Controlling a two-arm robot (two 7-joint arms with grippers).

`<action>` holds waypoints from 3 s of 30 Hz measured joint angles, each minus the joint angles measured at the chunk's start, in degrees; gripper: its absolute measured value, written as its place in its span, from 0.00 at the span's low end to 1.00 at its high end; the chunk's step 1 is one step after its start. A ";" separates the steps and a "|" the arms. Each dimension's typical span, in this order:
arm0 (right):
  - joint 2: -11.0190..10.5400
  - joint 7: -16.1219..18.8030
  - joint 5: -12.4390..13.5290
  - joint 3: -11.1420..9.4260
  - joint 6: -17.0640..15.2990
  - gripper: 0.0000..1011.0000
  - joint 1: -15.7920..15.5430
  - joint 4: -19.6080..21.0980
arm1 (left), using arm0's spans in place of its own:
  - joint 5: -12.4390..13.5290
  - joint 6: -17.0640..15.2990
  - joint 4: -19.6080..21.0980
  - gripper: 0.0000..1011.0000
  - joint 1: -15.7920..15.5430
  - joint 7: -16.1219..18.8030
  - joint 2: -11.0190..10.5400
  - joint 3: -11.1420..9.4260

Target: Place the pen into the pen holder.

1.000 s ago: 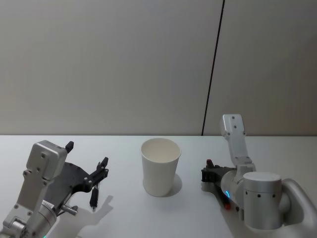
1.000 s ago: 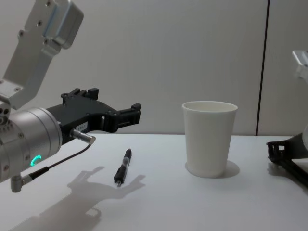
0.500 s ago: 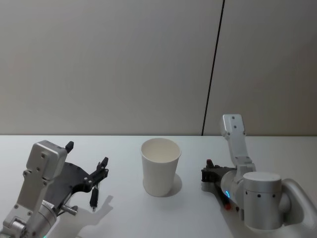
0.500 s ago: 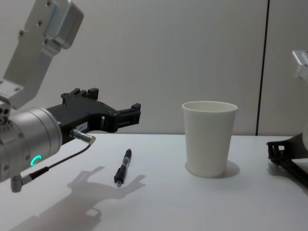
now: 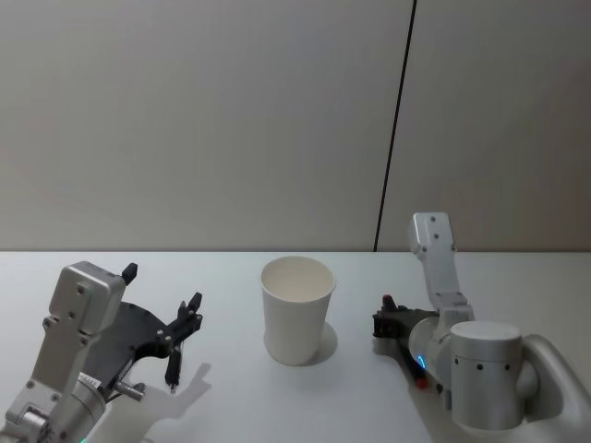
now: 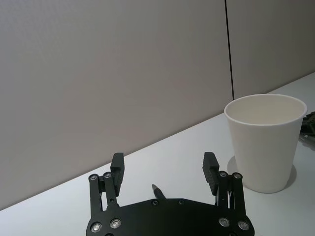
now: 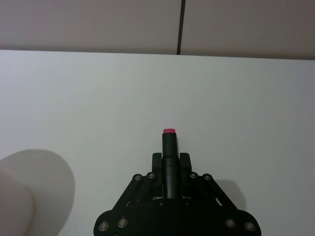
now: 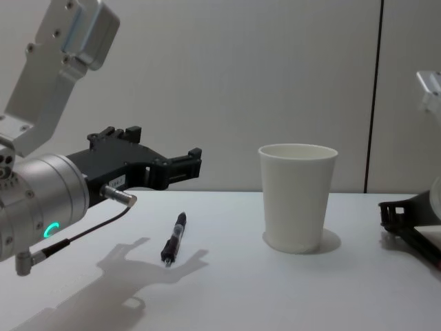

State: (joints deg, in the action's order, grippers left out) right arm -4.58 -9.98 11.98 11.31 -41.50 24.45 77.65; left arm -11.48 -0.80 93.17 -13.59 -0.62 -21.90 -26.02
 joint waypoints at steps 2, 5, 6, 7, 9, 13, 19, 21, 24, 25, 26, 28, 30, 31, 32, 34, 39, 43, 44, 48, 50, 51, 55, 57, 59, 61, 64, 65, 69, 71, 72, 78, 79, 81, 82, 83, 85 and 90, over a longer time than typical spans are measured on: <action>0.12 0.02 -0.05 0.01 0.61 0.20 -0.01 -0.06 | 0.00 0.00 0.00 0.99 0.00 0.00 0.00 0.00; 0.42 0.18 -0.11 0.07 1.92 0.20 -0.06 0.03 | 0.00 0.00 0.00 0.99 0.00 0.00 0.00 0.00; 0.55 0.24 -0.15 0.03 2.74 0.20 -0.07 0.17 | 0.00 0.00 0.00 0.99 0.00 0.00 0.00 0.00; 0.62 0.28 -0.17 0.00 3.35 0.20 -0.08 0.26 | 0.00 0.00 0.00 0.99 0.00 0.00 0.00 0.00; 0.87 0.38 -0.23 -0.08 4.68 0.20 -0.11 0.57 | 0.00 0.00 0.00 0.99 0.00 0.00 0.00 0.00; 1.19 0.62 -0.43 -0.21 7.26 0.20 -0.22 1.05 | 0.00 0.00 0.00 0.99 0.00 0.00 0.00 0.00; 1.68 0.95 -0.88 -0.26 11.49 0.20 -0.43 2.07 | 0.00 0.00 0.00 0.99 0.00 0.00 0.00 0.00; 1.85 1.08 -1.06 -0.27 13.22 0.20 -0.52 2.52 | 0.00 0.00 0.00 0.99 0.00 0.00 0.00 0.00; 2.07 1.21 -1.34 -0.28 15.40 0.20 -0.64 3.02 | 0.00 0.00 0.00 0.99 0.00 0.00 0.00 0.00; 2.14 1.25 -1.40 -0.28 15.94 0.20 -0.68 3.19 | 0.00 0.00 0.00 0.99 0.00 0.00 0.00 0.00; 2.19 1.30 -1.45 -0.28 16.51 0.20 -0.71 3.32 | 0.00 0.00 0.00 0.99 0.00 0.00 0.00 0.00; 2.37 1.47 -1.68 -0.27 18.32 0.20 -0.80 3.73 | 0.00 0.00 0.00 0.99 0.00 0.00 0.00 0.00; 2.47 1.55 -1.86 -0.26 19.64 0.20 -0.83 3.99 | 0.00 0.00 0.00 0.99 0.00 0.00 0.00 0.00; 2.58 1.62 -1.98 -0.25 20.77 0.20 -0.87 4.23 | 0.00 0.00 0.00 0.99 0.00 0.00 0.00 0.00; 2.66 1.65 -2.05 -0.24 21.34 0.20 -0.89 4.39 | 0.00 0.00 0.00 0.99 0.00 0.00 0.00 -0.01; 2.82 1.79 -2.30 -0.22 23.25 0.20 -0.91 4.71 | 0.00 0.00 0.00 0.99 0.00 0.00 0.01 0.00; 3.25 2.06 -2.82 -0.16 27.30 0.20 -0.91 5.23 | 0.00 0.00 0.00 0.99 0.00 0.00 0.00 0.00; 3.41 2.27 -3.26 -0.12 29.99 0.20 -0.79 5.27 | 0.00 0.00 0.00 0.99 0.00 0.00 0.00 0.00; 3.49 2.37 -3.46 -0.07 30.92 0.20 -0.64 5.10 | 0.00 0.00 0.00 0.99 0.00 0.00 0.00 0.00; 3.60 2.71 -4.01 0.08 32.49 0.20 -0.12 4.53 | 0.00 0.00 0.00 0.99 0.00 0.00 0.00 0.00; 3.70 3.02 -4.30 0.24 33.04 0.20 0.33 4.13 | 0.00 0.00 0.00 0.99 0.00 0.00 0.00 0.00; 3.71 3.14 -4.41 0.30 33.20 0.20 0.50 3.96 | 0.00 0.00 0.00 0.99 0.00 0.00 0.00 0.00; 3.71 4.06 -4.99 0.86 34.64 0.20 1.60 2.92 | 0.00 0.00 0.00 0.99 0.00 0.00 0.00 0.00; 3.65 4.74 -5.37 1.26 35.67 0.20 2.25 2.21 | 0.00 0.00 0.00 0.99 0.00 0.00 0.00 0.00; 3.57 5.25 -5.63 1.55 36.54 0.20 2.74 1.62 | 0.00 0.00 0.00 0.99 0.00 0.00 0.00 0.00; 3.45 6.21 -6.09 2.08 38.31 0.20 3.58 0.63 | 0.00 0.00 0.00 0.99 0.00 0.00 0.00 0.00; 3.31 7.50 -6.59 2.64 40.41 0.20 4.61 -0.59 | 0.00 0.00 0.00 0.99 0.00 0.00 0.00 0.00; 3.26 7.81 -6.72 2.86 41.02 0.20 4.98 -1.05 | 0.00 0.00 0.00 0.99 0.00 0.00 0.00 0.00; 3.02 10.06 -7.29 3.84 44.79 0.20 6.62 -3.03 | 0.00 0.00 0.00 0.99 0.00 0.00 0.00 0.00; 2.94 11.06 -7.41 4.15 46.22 0.20 7.13 -3.63 | 0.00 0.00 0.00 0.99 0.00 0.00 0.00 -0.01; 2.87 11.47 -7.45 4.36 46.75 0.20 7.46 -3.91 | 0.00 0.00 0.00 0.99 0.00 0.00 0.00 0.00; 2.18 15.66 -7.53 5.64 50.38 0.20 9.23 -5.83 | 0.00 0.00 0.00 0.99 0.00 0.00 0.00 0.00; 1.96 16.87 -7.53 5.96 50.87 0.20 9.55 -6.05 | 0.00 0.00 0.00 0.99 0.00 0.00 0.00 0.00; 1.72 17.89 -7.53 6.25 51.12 0.20 9.79 -6.17 | 0.00 0.00 0.00 0.99 0.00 0.00 0.00 0.00; 1.56 18.39 -7.53 6.42 51.21 0.20 9.91 -6.22 | 0.00 0.00 0.00 0.99 0.00 0.00 0.00 0.00; 1.44 18.93 -7.53 6.55 51.24 0.20 9.98 -6.24 | 0.00 0.00 0.00 0.99 0.00 0.00 0.00 0.00; 0.91 20.39 -7.50 6.97 51.16 0.20 10.06 -6.19 | 0.00 0.00 0.00 0.99 0.00 0.00 0.00 0.00; 0.18 21.85 -7.54 7.41 50.05 0.20 9.64 -5.45 | 0.00 0.00 0.00 0.99 0.00 0.00 0.00 0.00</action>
State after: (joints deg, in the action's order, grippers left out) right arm -4.40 11.86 4.43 18.72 8.56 34.09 72.19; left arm -11.48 -0.80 93.18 -13.59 -0.63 -21.89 -26.03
